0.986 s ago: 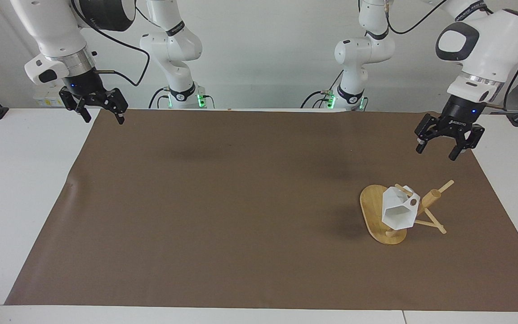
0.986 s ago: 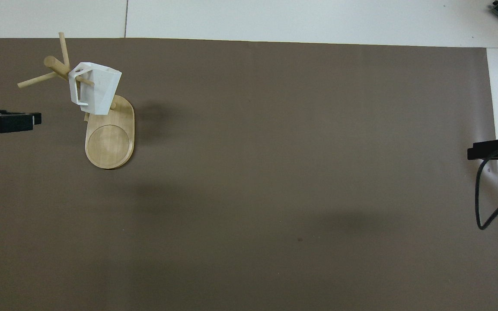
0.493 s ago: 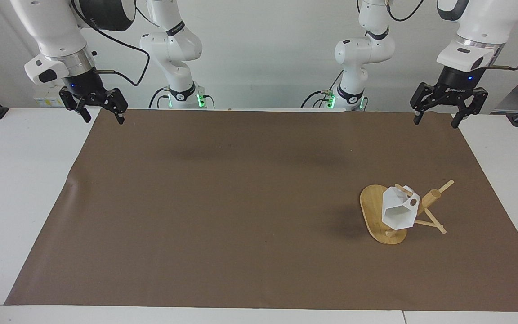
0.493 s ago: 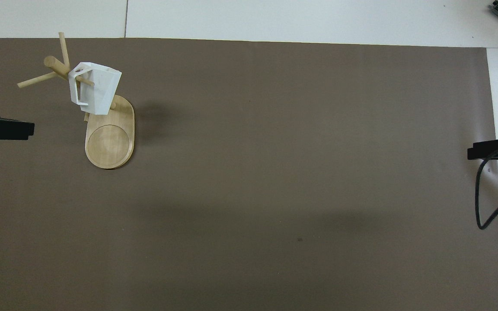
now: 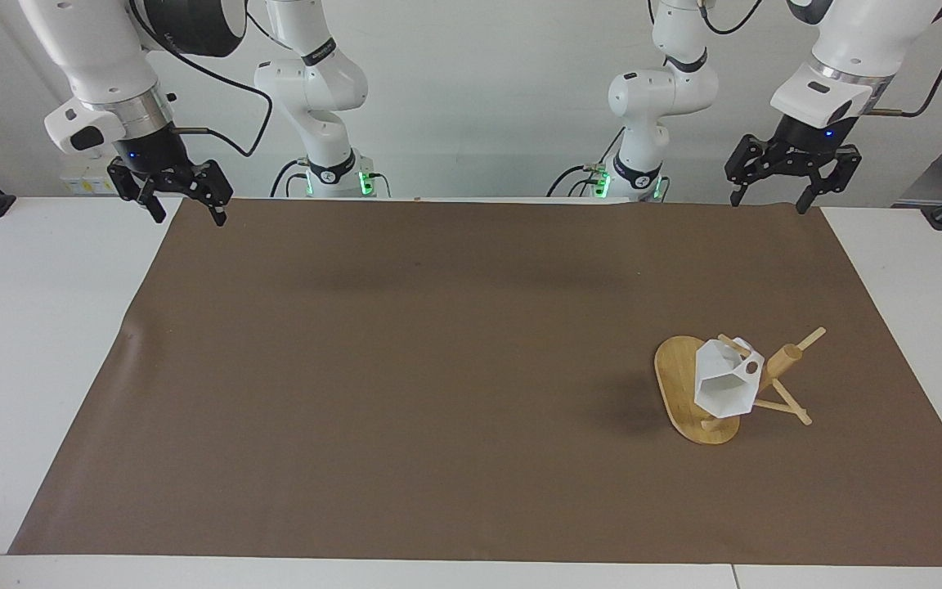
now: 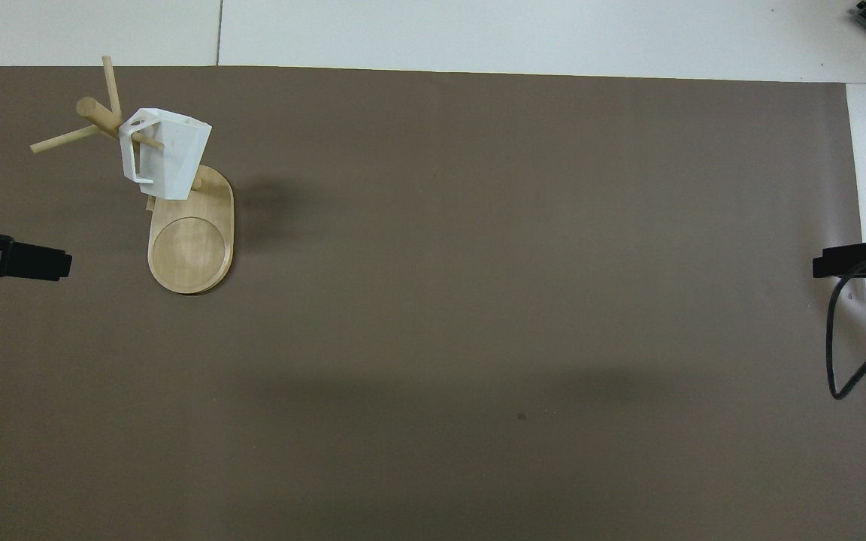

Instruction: Hang cup on rack

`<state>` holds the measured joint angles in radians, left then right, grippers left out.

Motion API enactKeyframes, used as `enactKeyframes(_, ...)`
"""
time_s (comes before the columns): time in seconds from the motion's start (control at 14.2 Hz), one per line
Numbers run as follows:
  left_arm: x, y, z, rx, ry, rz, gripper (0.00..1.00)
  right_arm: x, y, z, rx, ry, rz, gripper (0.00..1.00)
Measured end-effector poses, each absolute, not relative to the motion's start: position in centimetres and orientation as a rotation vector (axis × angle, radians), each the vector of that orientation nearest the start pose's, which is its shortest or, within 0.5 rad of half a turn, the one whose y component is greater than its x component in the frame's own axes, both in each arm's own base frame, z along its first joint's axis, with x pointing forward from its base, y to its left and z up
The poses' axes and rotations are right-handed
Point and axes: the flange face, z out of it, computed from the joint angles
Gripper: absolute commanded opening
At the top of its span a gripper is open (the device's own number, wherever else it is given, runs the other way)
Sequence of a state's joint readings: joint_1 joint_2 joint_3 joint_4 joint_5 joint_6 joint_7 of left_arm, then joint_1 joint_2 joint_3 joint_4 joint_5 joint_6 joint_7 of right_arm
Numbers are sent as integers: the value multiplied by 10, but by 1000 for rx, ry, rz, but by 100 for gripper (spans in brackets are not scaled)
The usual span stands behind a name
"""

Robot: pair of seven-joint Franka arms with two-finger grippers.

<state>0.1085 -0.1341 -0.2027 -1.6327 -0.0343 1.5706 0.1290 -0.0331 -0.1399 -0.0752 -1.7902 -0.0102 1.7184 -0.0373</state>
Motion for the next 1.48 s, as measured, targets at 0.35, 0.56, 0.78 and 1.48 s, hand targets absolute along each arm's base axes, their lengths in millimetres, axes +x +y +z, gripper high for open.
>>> enactKeyframes(0.35,501,-47,681,-3148,328,-45,100,519,-60,608,-3142,109,-107,100)
enactKeyframes(0.56,503,-43,678,-3157,323,-31,100,519,-60,608,-3142,109,-107,100)
enactKeyframes(0.78,504,-42,677,-3163,328,-27,100,519,-60,608,-3142,109,-107,100)
enactKeyframes(1.48,502,-32,682,-3149,299,-18,100,519,-60,608,-3142,109,-107,100)
